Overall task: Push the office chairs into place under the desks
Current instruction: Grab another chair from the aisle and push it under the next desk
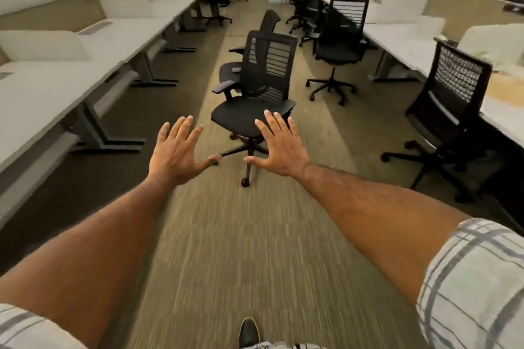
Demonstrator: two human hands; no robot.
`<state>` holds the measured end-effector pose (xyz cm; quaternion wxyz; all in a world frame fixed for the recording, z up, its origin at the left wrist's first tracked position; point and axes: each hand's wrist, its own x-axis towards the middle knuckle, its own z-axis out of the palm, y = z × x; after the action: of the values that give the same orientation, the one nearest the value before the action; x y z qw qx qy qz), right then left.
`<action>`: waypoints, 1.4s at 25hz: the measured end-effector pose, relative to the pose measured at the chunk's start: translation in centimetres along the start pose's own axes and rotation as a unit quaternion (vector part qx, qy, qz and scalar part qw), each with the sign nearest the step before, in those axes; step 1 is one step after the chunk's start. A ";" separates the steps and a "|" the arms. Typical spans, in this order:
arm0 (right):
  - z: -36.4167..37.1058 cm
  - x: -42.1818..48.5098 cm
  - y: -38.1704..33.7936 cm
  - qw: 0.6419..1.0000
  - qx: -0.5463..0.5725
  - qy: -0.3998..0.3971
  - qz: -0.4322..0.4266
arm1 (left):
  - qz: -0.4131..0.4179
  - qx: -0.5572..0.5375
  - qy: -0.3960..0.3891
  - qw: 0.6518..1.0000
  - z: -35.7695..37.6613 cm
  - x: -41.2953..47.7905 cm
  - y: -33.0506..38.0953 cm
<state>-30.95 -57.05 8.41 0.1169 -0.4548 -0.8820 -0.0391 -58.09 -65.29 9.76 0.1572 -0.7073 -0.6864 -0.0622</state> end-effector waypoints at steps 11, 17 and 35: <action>1.7 10.0 19.6 0.985 -0.035 -0.006 0.171 | 0.125 -0.053 0.001 0.991 8.1 27.8 8.0; 6.2 17.8 33.2 0.985 -0.034 -0.020 0.168 | 0.116 -0.057 -0.008 0.992 15.9 41.3 13.5; 15.4 51.2 63.8 0.996 -0.025 -0.067 0.059 | -0.053 -0.092 -0.044 0.993 32.4 77.2 18.2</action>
<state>-10.44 23.45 3.50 0.0480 -0.5107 -0.8581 -0.0240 -40.34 17.98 0.18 0.0580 -0.6832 -0.7207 -0.1025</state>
